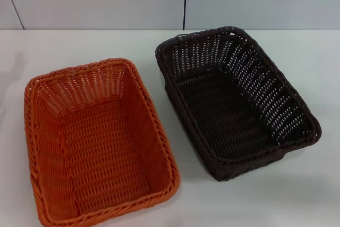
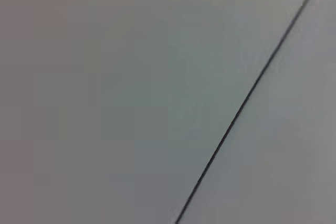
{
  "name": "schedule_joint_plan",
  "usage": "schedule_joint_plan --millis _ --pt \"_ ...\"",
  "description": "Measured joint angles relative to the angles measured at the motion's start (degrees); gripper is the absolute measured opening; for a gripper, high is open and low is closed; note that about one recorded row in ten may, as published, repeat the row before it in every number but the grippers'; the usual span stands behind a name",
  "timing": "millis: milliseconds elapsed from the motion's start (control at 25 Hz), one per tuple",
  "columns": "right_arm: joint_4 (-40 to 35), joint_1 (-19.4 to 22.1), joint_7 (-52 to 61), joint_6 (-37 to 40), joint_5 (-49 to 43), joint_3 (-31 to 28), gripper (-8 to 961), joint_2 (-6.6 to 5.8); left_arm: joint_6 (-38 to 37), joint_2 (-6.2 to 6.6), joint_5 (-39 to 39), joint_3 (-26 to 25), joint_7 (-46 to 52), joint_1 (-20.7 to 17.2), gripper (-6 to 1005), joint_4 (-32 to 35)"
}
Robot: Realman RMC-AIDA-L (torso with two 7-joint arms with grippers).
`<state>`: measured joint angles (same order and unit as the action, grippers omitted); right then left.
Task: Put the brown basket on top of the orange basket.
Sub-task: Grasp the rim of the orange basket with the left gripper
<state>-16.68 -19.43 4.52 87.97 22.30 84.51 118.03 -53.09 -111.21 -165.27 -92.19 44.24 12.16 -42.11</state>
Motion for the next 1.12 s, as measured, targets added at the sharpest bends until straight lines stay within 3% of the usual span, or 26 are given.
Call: schedule_joint_plan --millis 160,400,560,600,720,800,1120 --pt "-0.22 -0.64 0.00 -0.08 0.03 -0.20 646 0.15 0.11 0.11 -0.03 0.04 -1.20 -0.20 827 -0.15" --pt "-0.35 -2.18 -0.26 -0.45 0.03 -0.28 646 0.28 4.59 0.39 -0.20 -0.02 -13.86 -1.61 824 -0.41" --pt "-0.80 -2.74 -0.36 -1.92 0.03 -1.08 646 0.24 6.93 0.16 -0.27 0.32 -15.88 -2.59 823 -0.44" --pt "-0.94 -2.71 -0.36 -2.12 0.03 -1.28 646 0.23 7.39 -0.84 -0.26 -0.02 -17.08 -4.01 823 -0.52" --pt "-1.23 -1.84 -0.32 -2.24 0.03 -1.67 646 0.22 7.26 -1.34 -0.25 -0.21 -17.92 -4.71 821 -0.61" --pt "-1.09 -1.00 -0.03 -2.26 0.03 -1.85 646 0.21 7.17 -2.57 -0.22 0.00 -20.97 -6.43 821 -1.39" --pt "0.11 0.68 0.35 -1.96 0.03 -1.88 647 0.26 6.90 -4.97 -0.24 0.40 -22.66 -9.10 818 -2.75"
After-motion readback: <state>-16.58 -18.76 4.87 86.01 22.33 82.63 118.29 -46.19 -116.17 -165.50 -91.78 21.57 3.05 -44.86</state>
